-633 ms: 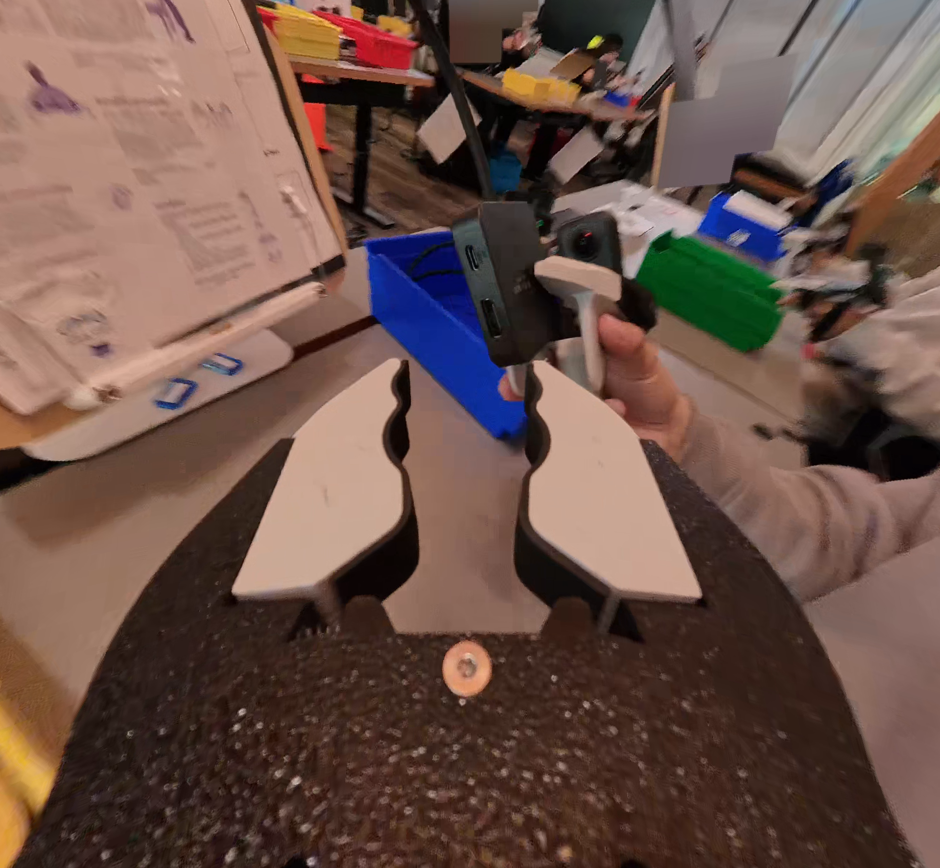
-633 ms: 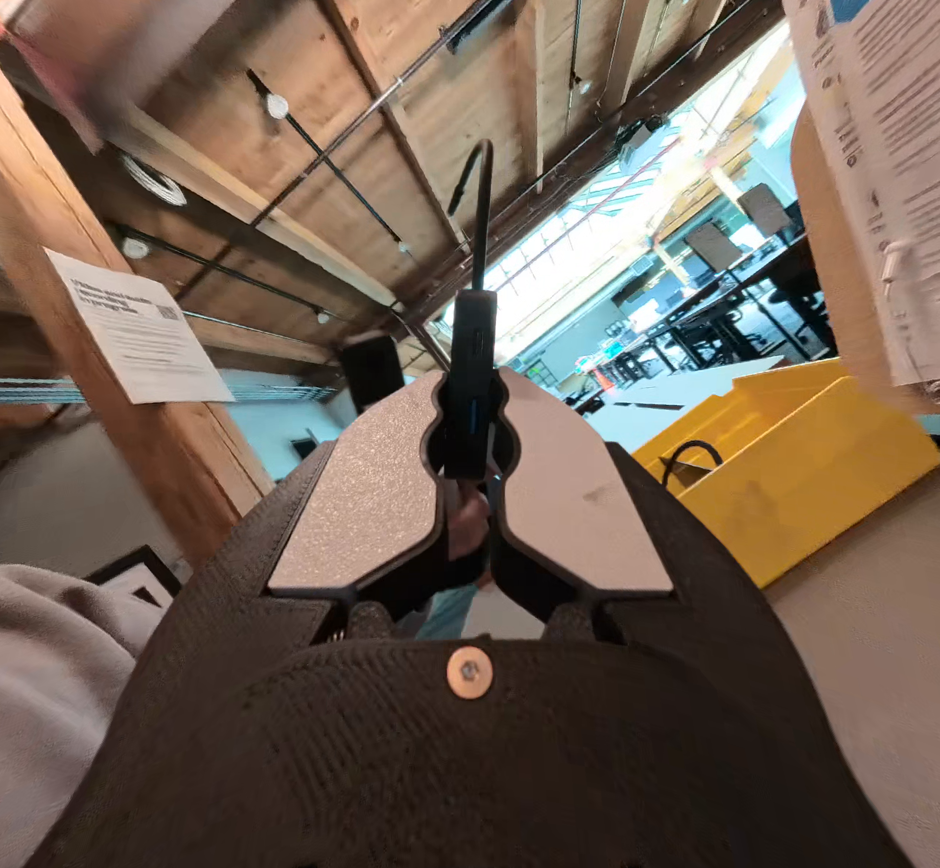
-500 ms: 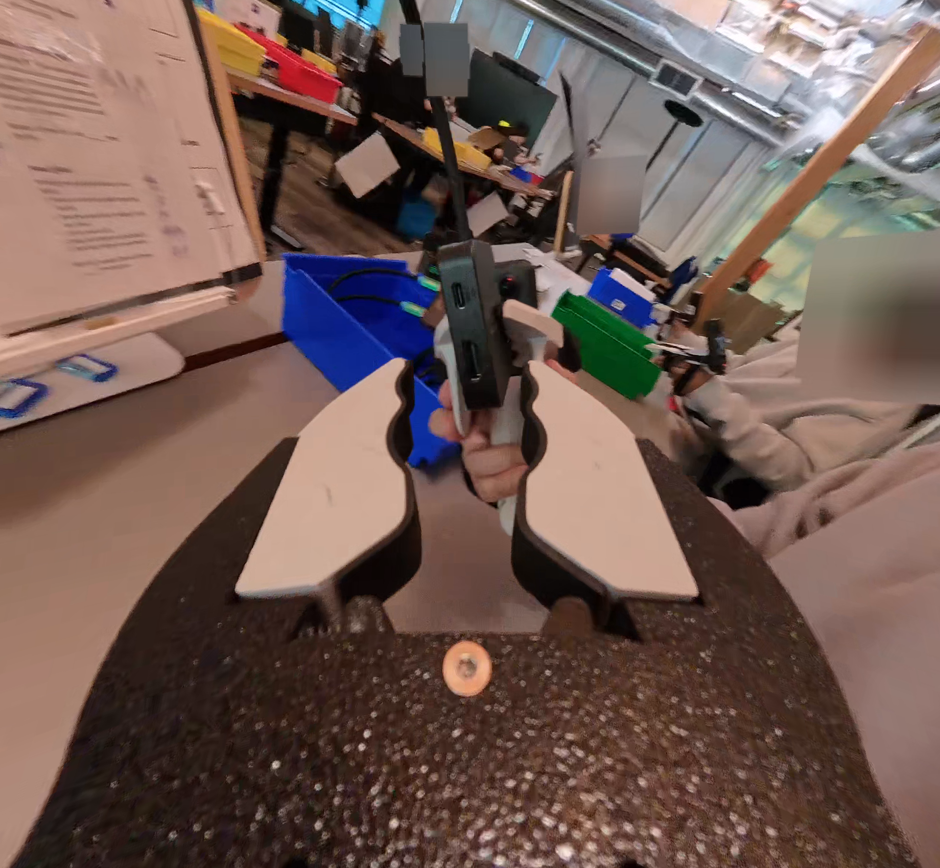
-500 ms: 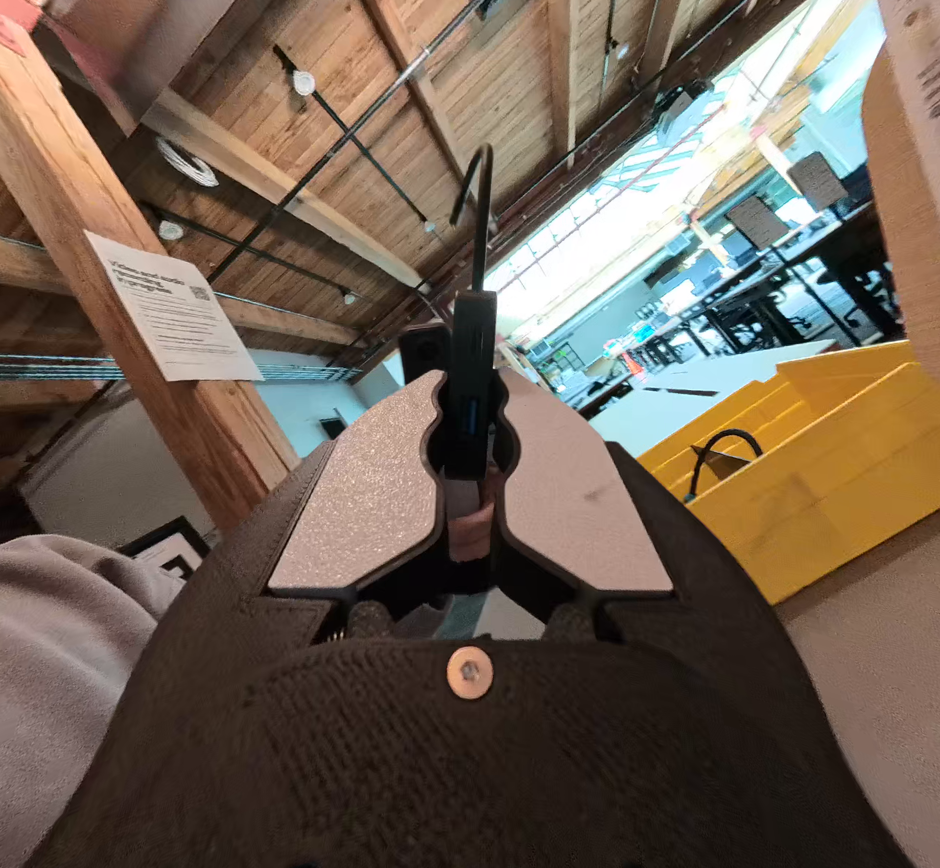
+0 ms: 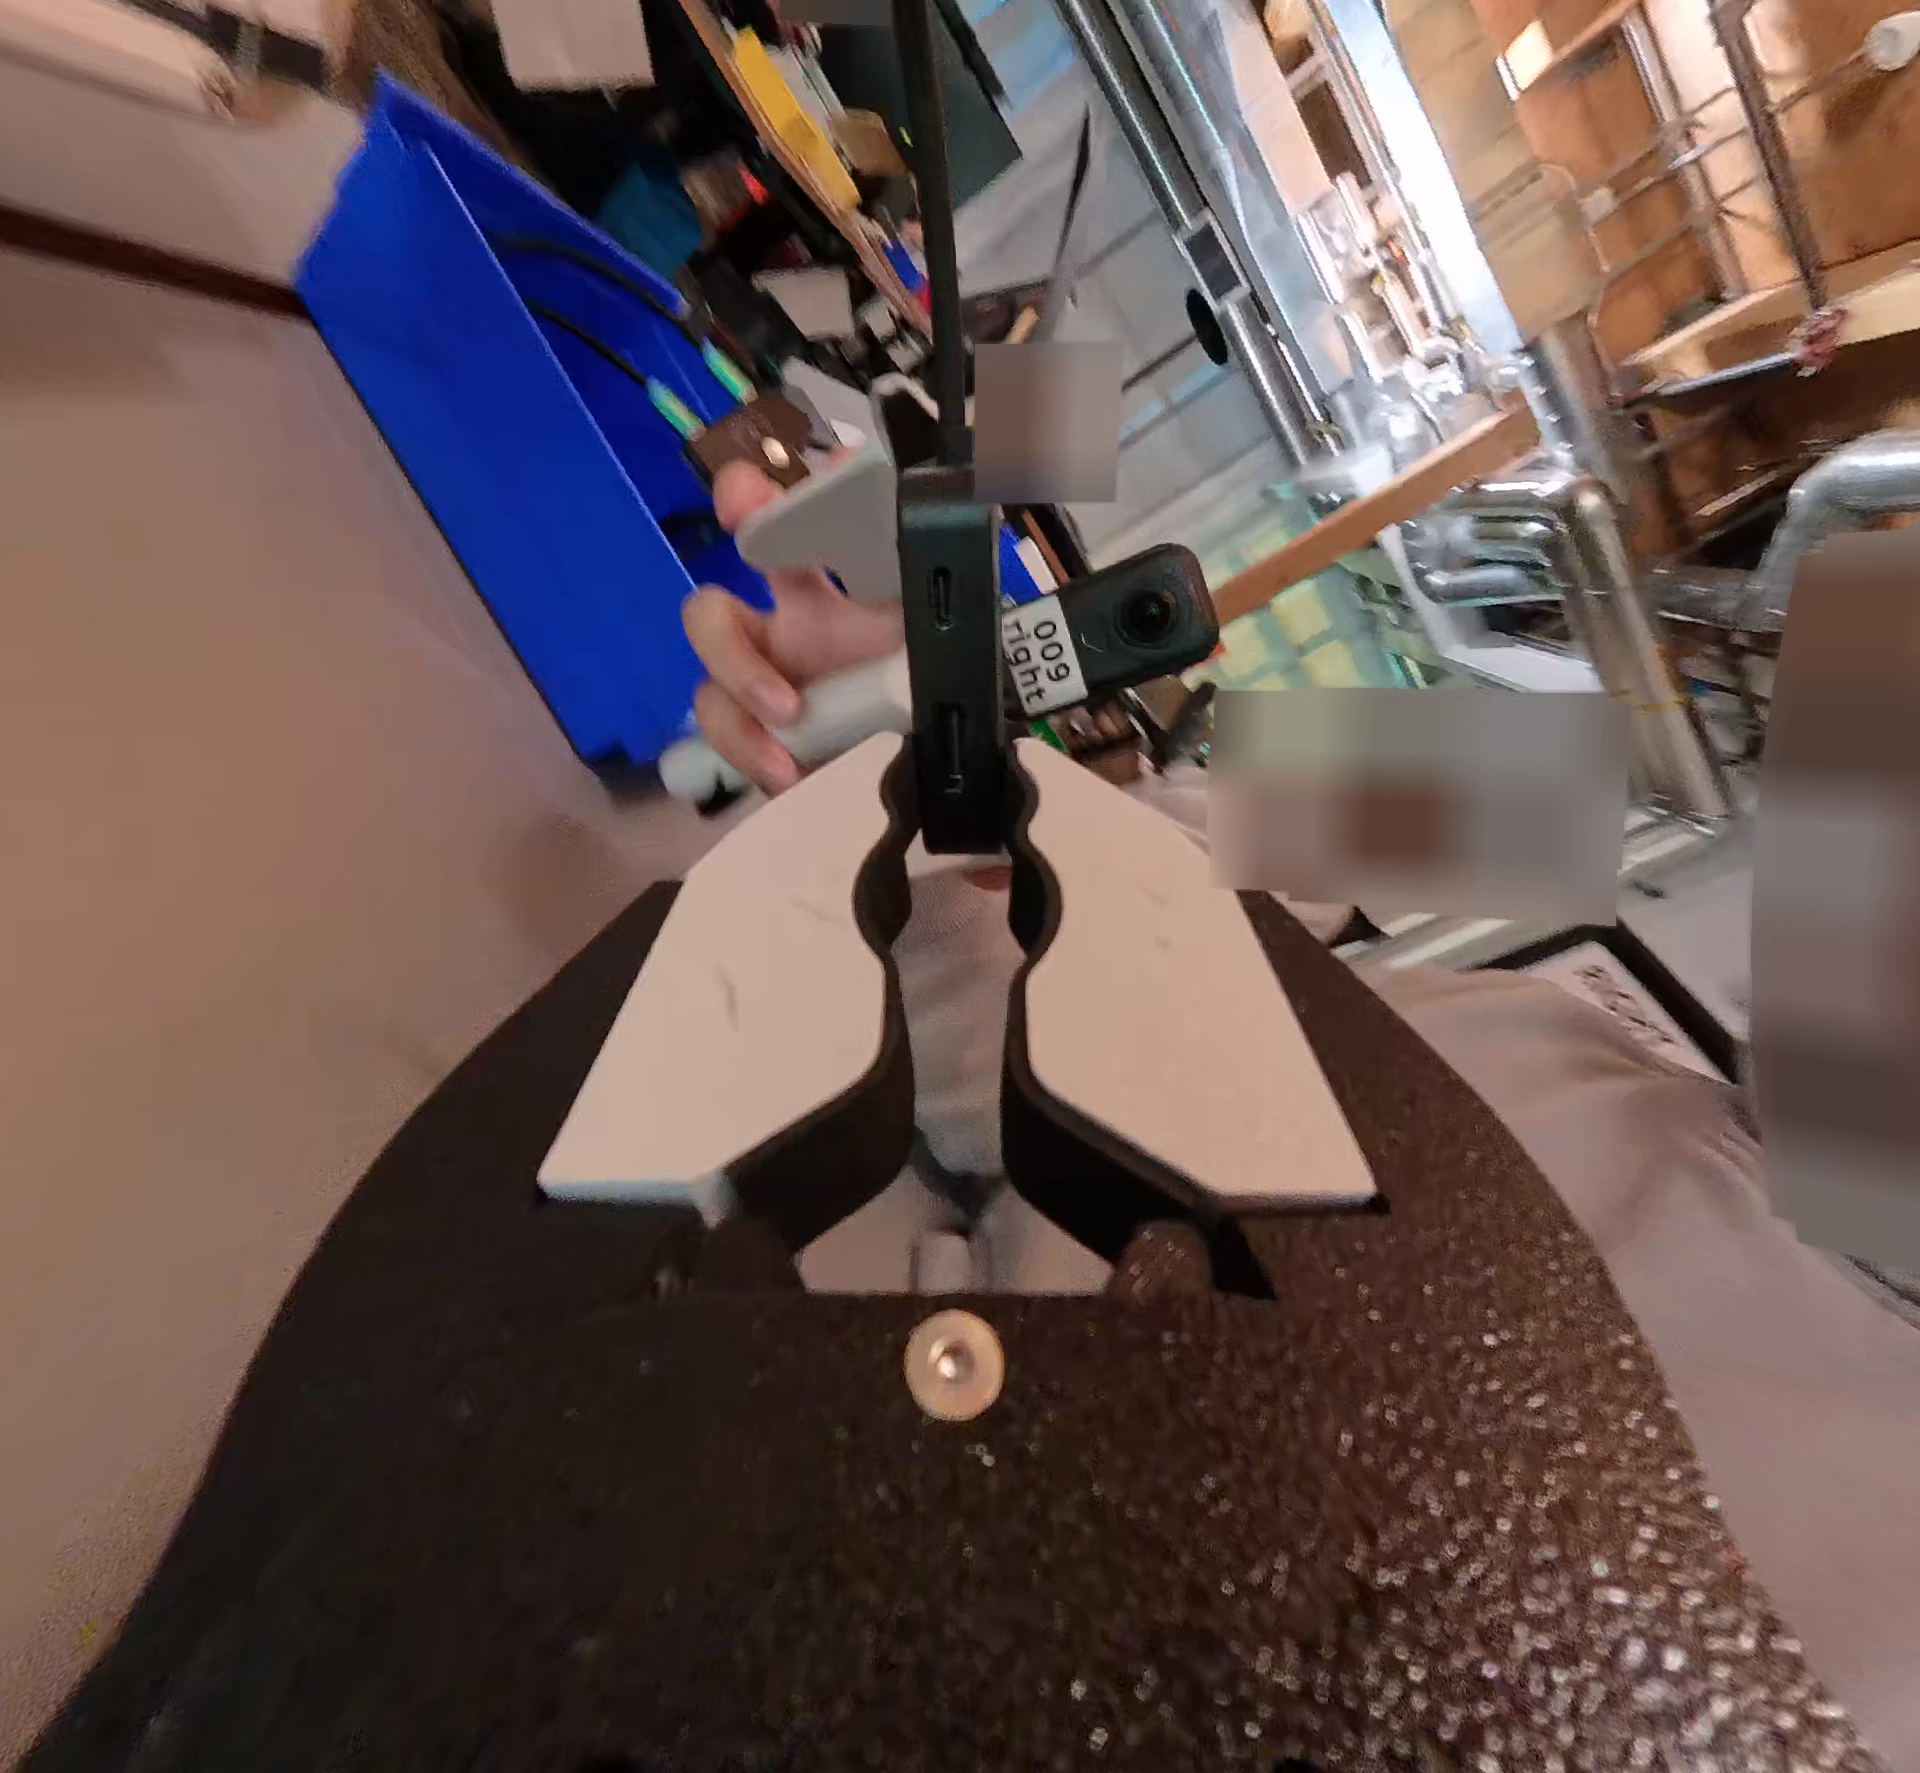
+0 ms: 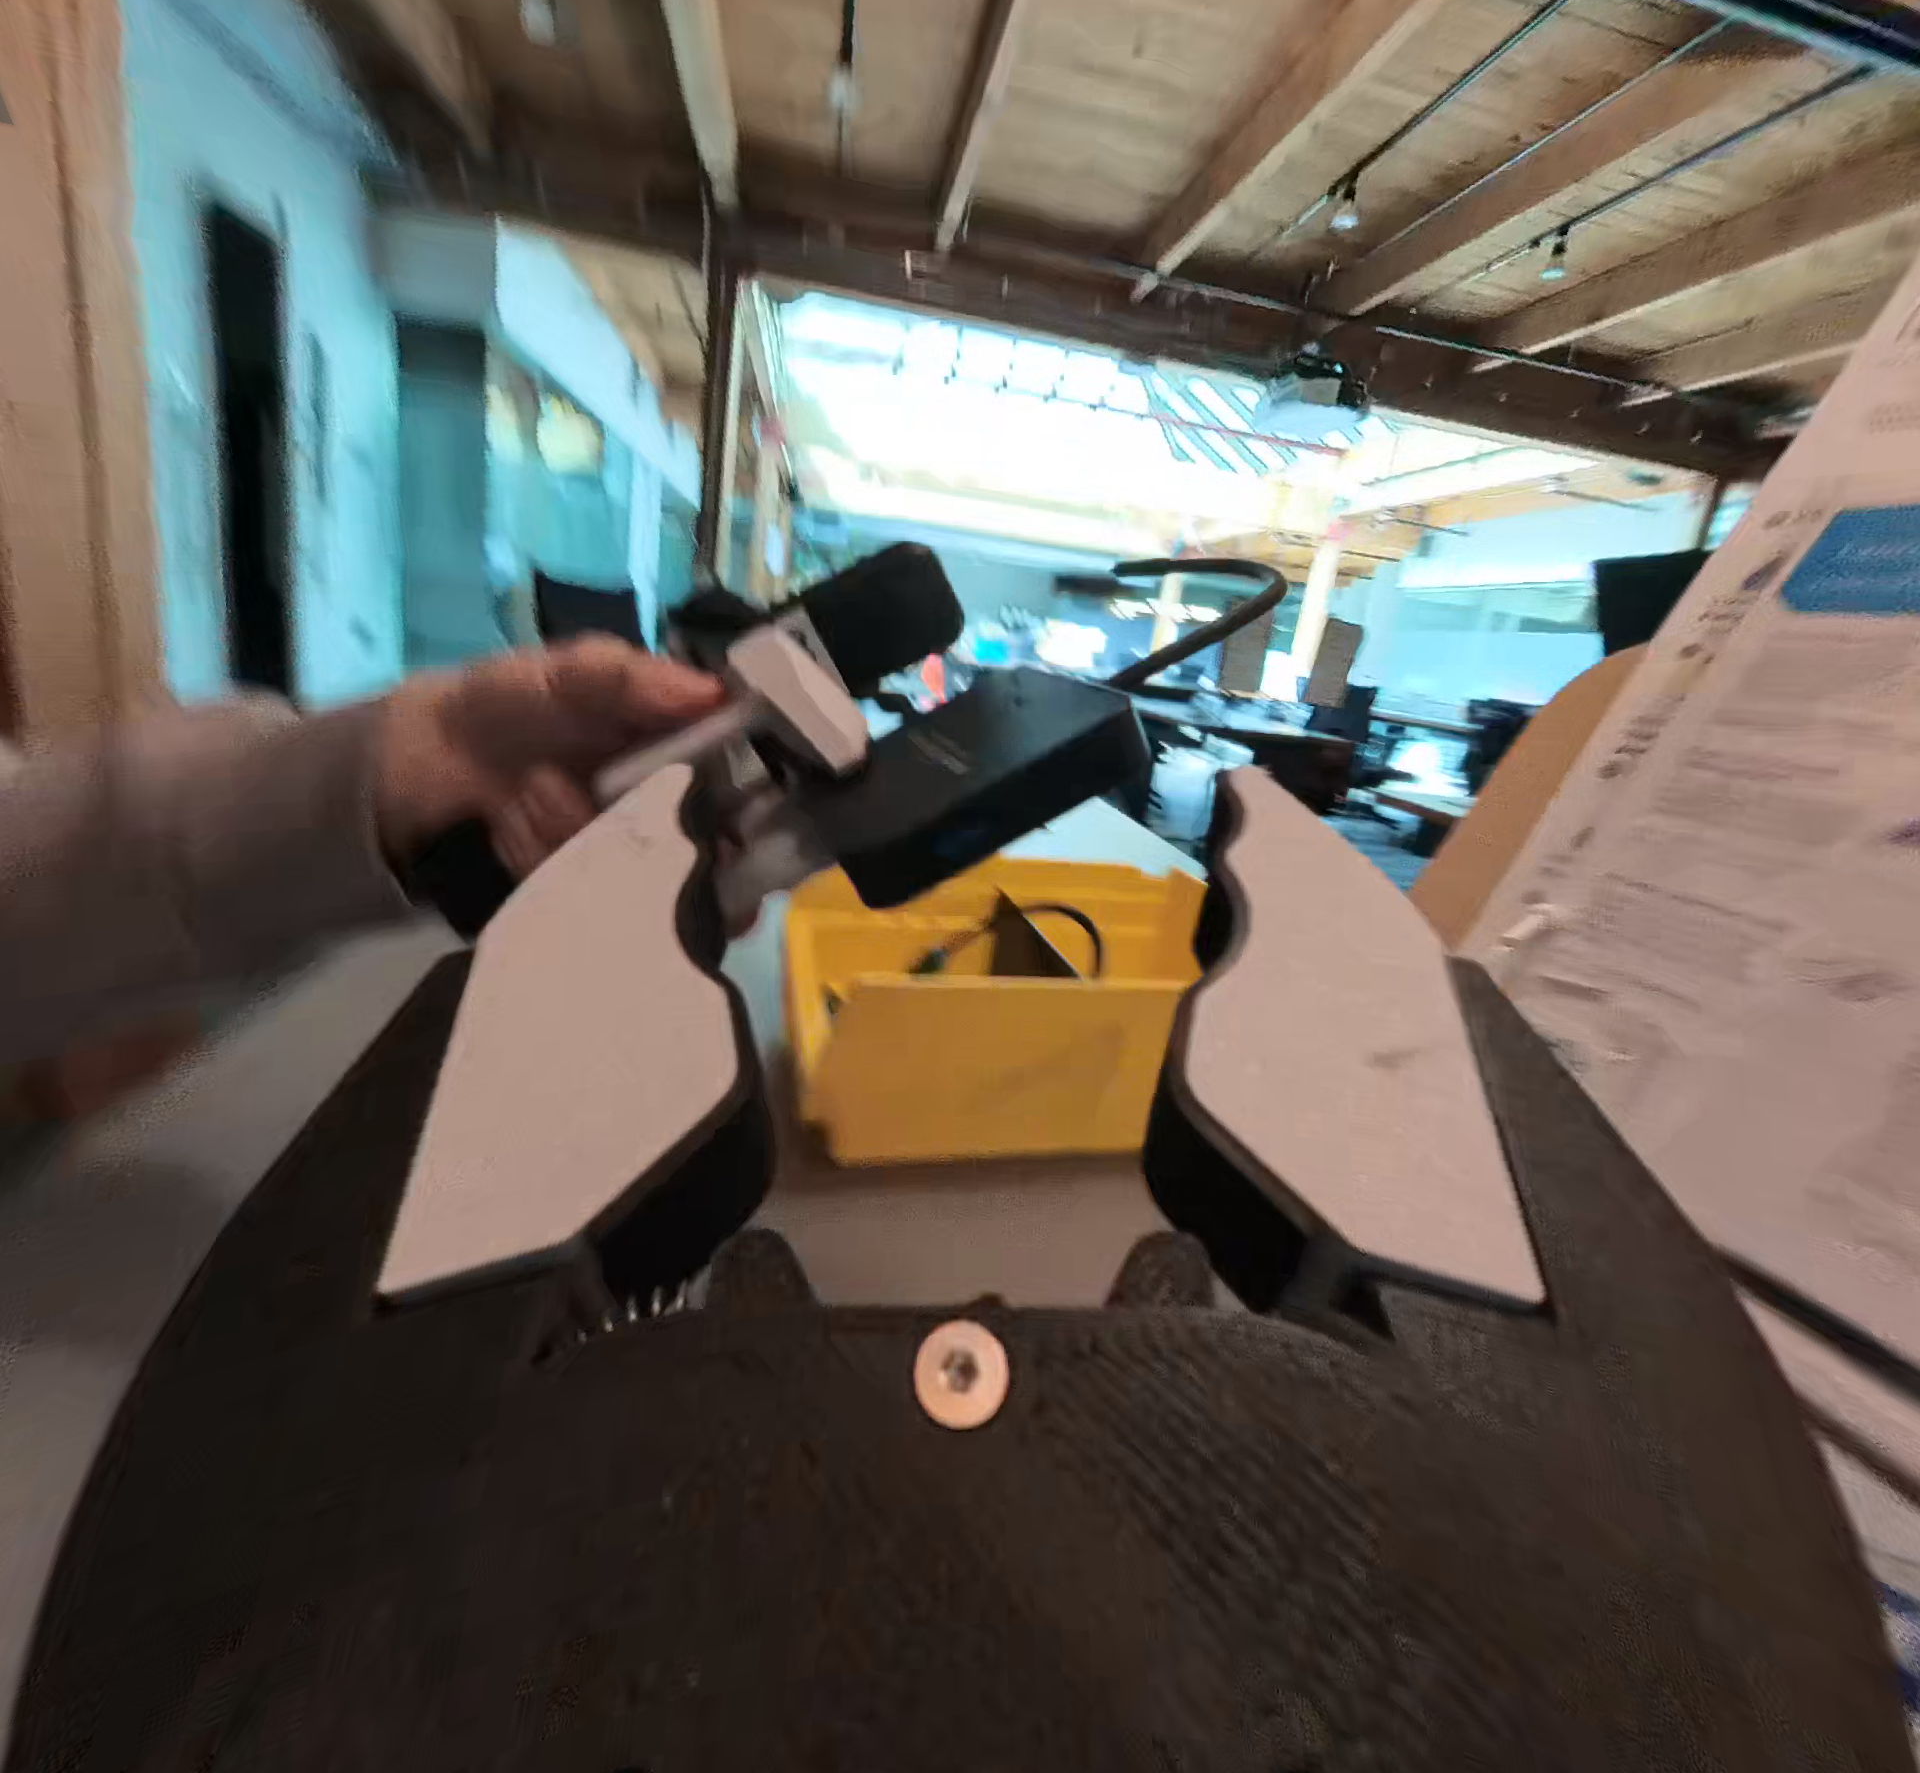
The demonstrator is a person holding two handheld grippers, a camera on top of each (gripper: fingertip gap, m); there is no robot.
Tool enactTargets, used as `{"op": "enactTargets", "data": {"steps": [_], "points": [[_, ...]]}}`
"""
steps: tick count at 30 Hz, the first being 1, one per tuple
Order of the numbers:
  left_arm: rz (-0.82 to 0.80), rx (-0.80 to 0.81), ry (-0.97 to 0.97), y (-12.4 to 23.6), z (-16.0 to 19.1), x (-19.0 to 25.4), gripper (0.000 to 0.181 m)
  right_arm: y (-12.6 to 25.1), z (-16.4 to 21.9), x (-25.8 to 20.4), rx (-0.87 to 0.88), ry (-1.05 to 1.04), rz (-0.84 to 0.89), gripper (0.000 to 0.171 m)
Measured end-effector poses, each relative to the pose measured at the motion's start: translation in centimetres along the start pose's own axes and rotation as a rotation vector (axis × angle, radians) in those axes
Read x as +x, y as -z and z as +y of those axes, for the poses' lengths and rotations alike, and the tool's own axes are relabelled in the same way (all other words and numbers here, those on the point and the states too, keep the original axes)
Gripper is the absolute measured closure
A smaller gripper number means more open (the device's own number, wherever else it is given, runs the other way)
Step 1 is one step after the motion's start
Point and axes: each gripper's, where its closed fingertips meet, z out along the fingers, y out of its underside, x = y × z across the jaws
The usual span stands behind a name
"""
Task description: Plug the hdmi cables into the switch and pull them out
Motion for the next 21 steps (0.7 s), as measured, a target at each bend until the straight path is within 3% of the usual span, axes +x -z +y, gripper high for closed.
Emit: {"op": "enactTargets", "data": {"steps": [2,4,9,14,21], "points": [[0.015,-0.037,0.051,0.0,0.7,-0.1,0.168,0.4,1.6,-0.2,-0.130,0.167,-0.004,0.068],[-0.005,-0.095,0.057,-0.2,1.7,-0.4,0.168,0.8,2.7,-0.5,-0.196,0.223,-0.036,0.067],[-0.010,-0.132,0.087,-0.9,2.6,-0.4,0.168,0.8,1.9,-1.7,-0.163,0.172,-0.108,0.087],[-0.019,-0.133,0.125,-1.4,3.2,-0.8,0.167,1.0,3.0,-1.6,-0.240,0.241,-0.102,0.086],[-0.039,-0.125,0.123,-1.8,3.1,-0.9,0.168,1.0,3.7,-1.5,-0.278,0.245,-0.089,0.098]]}}
